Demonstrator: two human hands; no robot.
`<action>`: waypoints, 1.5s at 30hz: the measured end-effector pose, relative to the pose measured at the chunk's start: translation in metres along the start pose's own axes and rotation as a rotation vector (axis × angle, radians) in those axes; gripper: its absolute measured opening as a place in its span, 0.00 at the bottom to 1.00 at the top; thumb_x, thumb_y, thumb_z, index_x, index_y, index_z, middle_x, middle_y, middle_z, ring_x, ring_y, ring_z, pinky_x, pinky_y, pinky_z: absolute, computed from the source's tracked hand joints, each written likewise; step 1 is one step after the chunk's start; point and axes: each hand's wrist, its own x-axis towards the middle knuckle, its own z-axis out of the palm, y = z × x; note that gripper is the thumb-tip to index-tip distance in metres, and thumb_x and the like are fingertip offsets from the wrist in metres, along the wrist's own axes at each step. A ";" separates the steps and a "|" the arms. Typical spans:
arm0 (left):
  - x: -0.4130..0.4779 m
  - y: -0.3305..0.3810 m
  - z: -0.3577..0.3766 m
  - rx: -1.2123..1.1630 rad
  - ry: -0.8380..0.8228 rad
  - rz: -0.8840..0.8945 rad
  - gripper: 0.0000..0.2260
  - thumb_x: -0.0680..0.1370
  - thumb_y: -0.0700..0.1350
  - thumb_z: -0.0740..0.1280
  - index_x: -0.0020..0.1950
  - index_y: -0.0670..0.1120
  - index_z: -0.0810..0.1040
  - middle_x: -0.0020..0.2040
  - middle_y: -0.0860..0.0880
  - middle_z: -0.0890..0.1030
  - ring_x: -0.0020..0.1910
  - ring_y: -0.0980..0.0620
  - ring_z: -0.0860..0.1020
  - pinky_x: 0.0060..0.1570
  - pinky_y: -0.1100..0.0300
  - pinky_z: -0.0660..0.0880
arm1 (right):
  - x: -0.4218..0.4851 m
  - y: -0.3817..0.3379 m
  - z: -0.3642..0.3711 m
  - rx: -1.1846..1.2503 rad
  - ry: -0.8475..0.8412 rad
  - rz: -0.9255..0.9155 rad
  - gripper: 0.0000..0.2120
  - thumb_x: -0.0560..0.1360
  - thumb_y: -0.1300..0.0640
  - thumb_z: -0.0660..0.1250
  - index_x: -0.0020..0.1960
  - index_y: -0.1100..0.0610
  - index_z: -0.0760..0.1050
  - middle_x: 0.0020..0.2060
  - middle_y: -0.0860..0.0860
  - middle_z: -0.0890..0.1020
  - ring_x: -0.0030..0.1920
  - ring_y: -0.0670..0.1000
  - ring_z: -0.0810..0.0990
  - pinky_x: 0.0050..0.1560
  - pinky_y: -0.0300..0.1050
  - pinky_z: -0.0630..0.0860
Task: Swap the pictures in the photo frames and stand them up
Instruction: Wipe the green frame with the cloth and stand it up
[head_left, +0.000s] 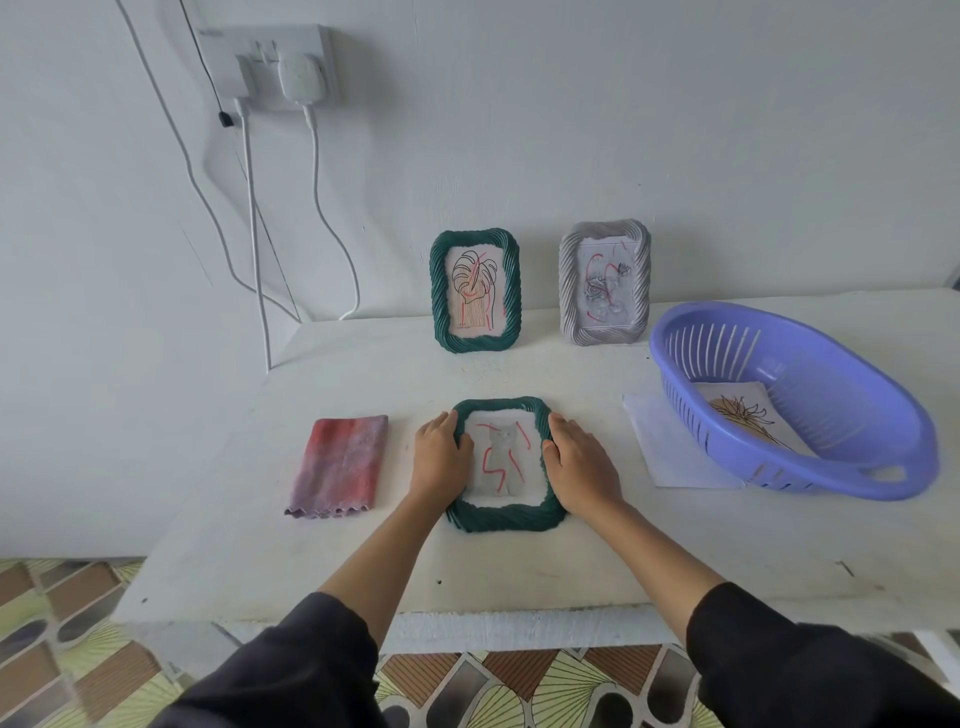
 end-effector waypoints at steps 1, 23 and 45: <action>0.001 -0.002 0.001 0.003 0.002 0.004 0.07 0.77 0.38 0.58 0.50 0.37 0.74 0.47 0.41 0.77 0.52 0.39 0.73 0.53 0.51 0.69 | 0.000 0.000 0.001 -0.009 0.002 0.000 0.23 0.81 0.56 0.49 0.75 0.59 0.53 0.75 0.53 0.59 0.75 0.51 0.57 0.74 0.45 0.52; 0.020 -0.050 -0.071 0.177 0.055 -0.620 0.29 0.72 0.56 0.65 0.67 0.43 0.62 0.63 0.39 0.66 0.63 0.36 0.67 0.60 0.46 0.67 | -0.002 0.000 -0.003 0.008 -0.014 0.013 0.23 0.81 0.56 0.49 0.75 0.59 0.53 0.75 0.53 0.59 0.75 0.50 0.57 0.74 0.43 0.52; 0.029 0.042 -0.039 -0.376 -0.032 -0.277 0.23 0.80 0.56 0.52 0.73 0.49 0.63 0.73 0.41 0.61 0.72 0.41 0.59 0.71 0.46 0.59 | 0.031 -0.049 -0.060 0.972 0.109 0.193 0.12 0.74 0.66 0.63 0.55 0.57 0.73 0.44 0.54 0.80 0.49 0.56 0.78 0.53 0.53 0.76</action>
